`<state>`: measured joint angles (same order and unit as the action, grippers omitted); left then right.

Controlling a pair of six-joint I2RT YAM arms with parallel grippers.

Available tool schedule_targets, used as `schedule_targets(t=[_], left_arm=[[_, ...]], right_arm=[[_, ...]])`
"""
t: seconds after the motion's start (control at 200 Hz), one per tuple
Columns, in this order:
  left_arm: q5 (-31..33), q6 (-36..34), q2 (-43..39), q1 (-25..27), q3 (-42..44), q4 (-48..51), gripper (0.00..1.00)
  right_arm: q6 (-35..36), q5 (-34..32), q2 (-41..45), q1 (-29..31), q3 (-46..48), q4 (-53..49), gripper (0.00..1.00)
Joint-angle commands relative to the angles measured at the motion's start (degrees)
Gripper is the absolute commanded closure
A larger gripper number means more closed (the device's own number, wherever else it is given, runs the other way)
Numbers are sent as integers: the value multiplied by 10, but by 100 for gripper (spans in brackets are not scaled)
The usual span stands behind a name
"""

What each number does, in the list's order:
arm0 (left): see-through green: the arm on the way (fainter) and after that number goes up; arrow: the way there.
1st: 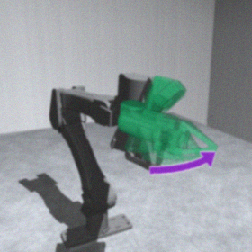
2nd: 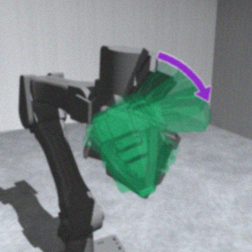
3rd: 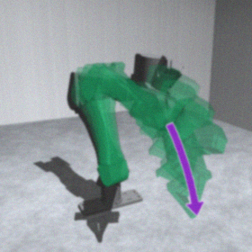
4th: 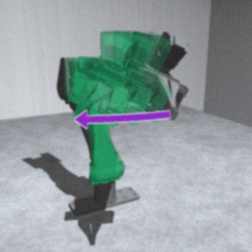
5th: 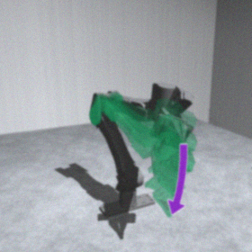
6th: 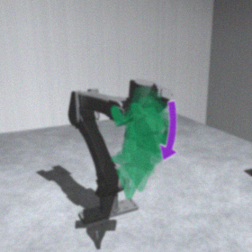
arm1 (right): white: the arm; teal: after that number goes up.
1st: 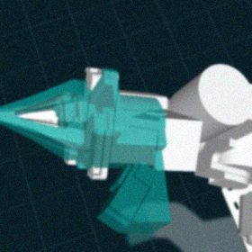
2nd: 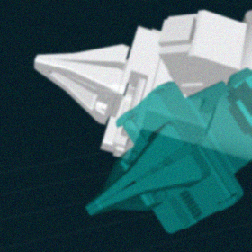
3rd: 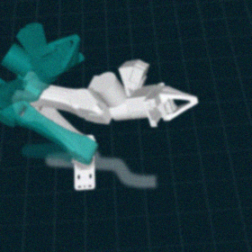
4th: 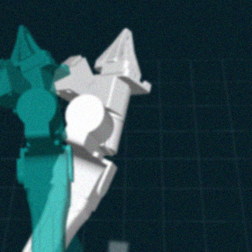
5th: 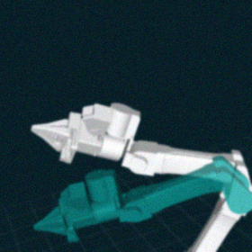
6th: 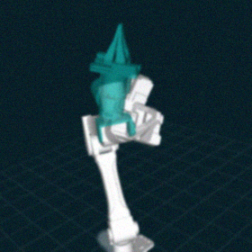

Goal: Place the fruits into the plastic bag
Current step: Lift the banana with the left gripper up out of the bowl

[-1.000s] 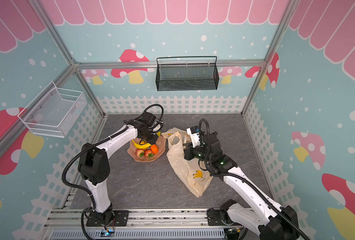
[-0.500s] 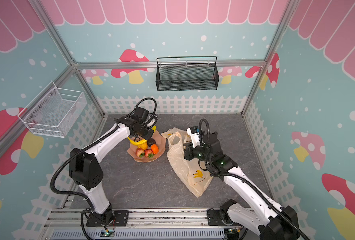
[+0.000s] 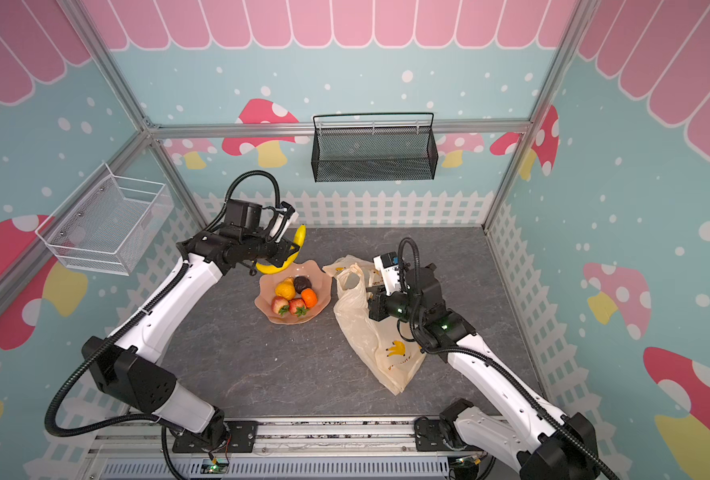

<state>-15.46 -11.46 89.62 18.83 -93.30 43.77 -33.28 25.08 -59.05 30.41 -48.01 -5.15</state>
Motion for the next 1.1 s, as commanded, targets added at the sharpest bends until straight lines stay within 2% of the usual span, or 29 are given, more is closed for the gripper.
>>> schedule_targets(t=[0.0, 0.11, 0.27, 0.38, 0.47, 0.545, 0.695, 0.88, 1.096], left_arm=[[-115, 93, -27, -15, 35, -92, 83], [-180, 200, -57, -17, 96, -209, 85], [-242, 356, -95, -17, 227, -443, 85], [-251, 453, -109, -15, 302, -602, 87], [-243, 508, -110, -9, 346, -689, 90], [-236, 527, -106, -3, 374, -741, 91], [-206, 530, -92, 22, 395, -781, 94], [-183, 501, -59, 61, 388, -761, 98], [-143, 504, -39, 69, 408, -781, 98]], right_arm=[[0, 3, 5, 2, -2, 2, 100], [1, 2, 4, 2, -2, 2, 100], [0, 2, 4, 2, -3, 3, 100], [1, 1, 6, 2, -1, 3, 100], [-1, 1, 8, 2, 1, 3, 100], [-2, 1, 9, 2, 2, 3, 100], [-2, 0, 12, 2, 4, 3, 100], [-4, -1, 14, 2, 4, 3, 100], [-6, -4, 20, 2, 4, 3, 100]])
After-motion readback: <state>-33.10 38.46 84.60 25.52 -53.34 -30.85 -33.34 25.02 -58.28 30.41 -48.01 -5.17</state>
